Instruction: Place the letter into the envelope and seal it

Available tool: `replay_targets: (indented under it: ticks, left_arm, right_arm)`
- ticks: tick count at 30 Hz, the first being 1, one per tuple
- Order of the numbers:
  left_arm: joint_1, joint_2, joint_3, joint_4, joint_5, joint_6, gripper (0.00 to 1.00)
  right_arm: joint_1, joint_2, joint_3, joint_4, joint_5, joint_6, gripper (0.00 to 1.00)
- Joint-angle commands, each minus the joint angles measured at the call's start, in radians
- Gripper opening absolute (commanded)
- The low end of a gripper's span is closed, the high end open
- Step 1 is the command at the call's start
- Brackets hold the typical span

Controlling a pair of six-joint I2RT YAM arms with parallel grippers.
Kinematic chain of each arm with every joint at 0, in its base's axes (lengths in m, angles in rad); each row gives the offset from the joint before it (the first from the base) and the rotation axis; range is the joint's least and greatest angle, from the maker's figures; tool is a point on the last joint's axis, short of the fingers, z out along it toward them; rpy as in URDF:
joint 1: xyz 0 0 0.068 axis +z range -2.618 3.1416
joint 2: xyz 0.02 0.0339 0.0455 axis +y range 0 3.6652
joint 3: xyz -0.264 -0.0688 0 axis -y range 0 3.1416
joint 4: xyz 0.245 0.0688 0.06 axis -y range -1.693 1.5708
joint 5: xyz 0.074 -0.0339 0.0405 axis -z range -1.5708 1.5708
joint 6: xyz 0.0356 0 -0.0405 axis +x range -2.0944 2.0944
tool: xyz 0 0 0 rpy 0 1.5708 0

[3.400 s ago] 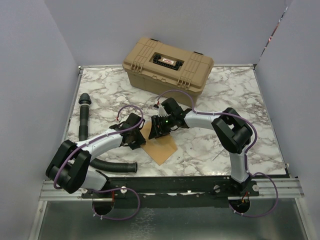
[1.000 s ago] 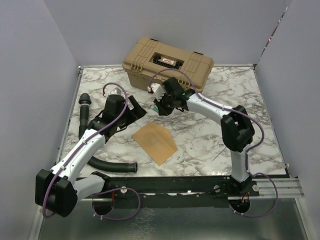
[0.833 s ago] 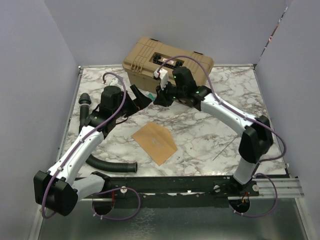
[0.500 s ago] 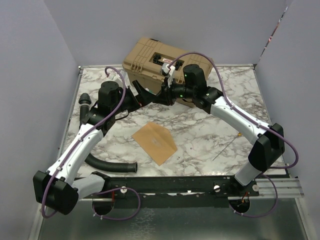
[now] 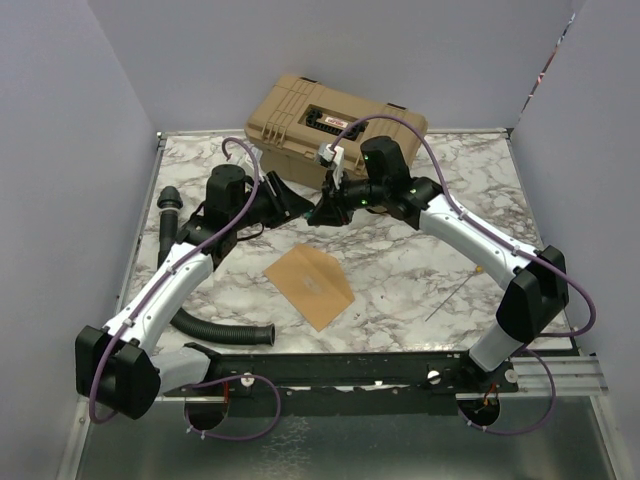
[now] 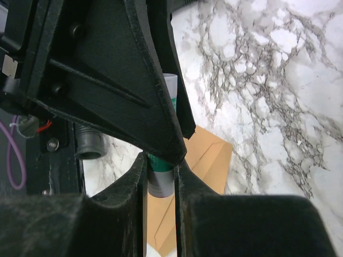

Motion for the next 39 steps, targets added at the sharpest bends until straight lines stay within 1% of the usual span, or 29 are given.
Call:
replay_targets:
  ticks: [1,6,7,8,11,12,13,16,17,20,22,23,24,25,29,33,36,39]
  left_arm:
    - [0.001,0.018,-0.02,0.022,0.038,-0.019,0.34]
    - [0.003,0.03,-0.009,0.024,0.078,-0.025,0.0]
    - [0.002,0.03,-0.005,0.024,0.084,-0.037,0.0]
    - [0.002,0.029,0.004,0.024,0.09,-0.053,0.0]
    - [0.002,0.028,0.049,0.029,0.108,-0.116,0.0]
    - [0.002,0.028,0.065,0.029,0.105,-0.143,0.0]
    - [0.003,0.03,0.078,0.028,0.104,-0.174,0.0]
    - [0.003,0.045,0.101,0.028,0.114,-0.28,0.0]
    - [0.002,0.051,0.099,0.029,0.119,-0.325,0.0]
    - [0.002,0.057,0.084,0.035,0.134,-0.416,0.0]
    - [0.002,0.057,0.077,0.047,0.144,-0.463,0.0]
    - [0.002,0.057,0.074,0.053,0.151,-0.485,0.0]
    - [0.002,0.057,0.072,0.062,0.156,-0.504,0.0]
    - [0.002,0.057,0.072,0.069,0.16,-0.518,0.0]
    - [0.002,0.065,0.058,0.079,0.179,-0.541,0.0]
    - [0.003,0.059,0.023,0.118,0.182,-0.572,0.0]
    - [0.003,0.06,0.012,0.13,0.179,-0.582,0.0]
    - [0.006,0.056,-0.001,0.148,0.168,-0.606,0.0]
  right_arm:
    - [0.009,-0.005,0.012,-0.039,-0.027,-0.041,0.1]
    - [0.009,-0.002,-0.011,-0.016,-0.013,0.002,0.11]
    - [0.009,-0.007,-0.021,-0.001,-0.004,0.017,0.16]
    - [0.009,-0.017,-0.032,0.019,0.017,0.042,0.25]
    - [0.005,-0.066,-0.077,0.09,0.09,0.134,0.61]
    - [0.002,-0.087,-0.094,0.119,0.1,0.178,0.69]
    - [-0.002,-0.111,-0.117,0.155,0.106,0.219,0.73]
    - [-0.022,-0.187,-0.188,0.264,0.137,0.38,0.79]
    - [-0.031,-0.209,-0.212,0.295,0.135,0.452,0.8]
    - [-0.052,-0.275,-0.31,0.501,0.117,0.691,0.83]
    - [-0.059,-0.291,-0.367,0.631,0.107,0.859,0.84]
    - [-0.062,-0.287,-0.38,0.672,0.105,0.947,0.84]
    - [-0.063,-0.277,-0.381,0.691,0.098,0.993,0.84]
    - [-0.064,-0.265,-0.372,0.696,0.096,1.019,0.84]
    - [-0.064,-0.239,-0.34,0.596,0.135,1.04,0.82]
    - [-0.065,-0.243,-0.332,0.514,0.18,1.022,0.75]
    - [-0.065,-0.261,-0.366,0.55,0.182,1.047,0.67]
    - [-0.064,-0.267,-0.395,0.611,0.145,1.091,0.59]
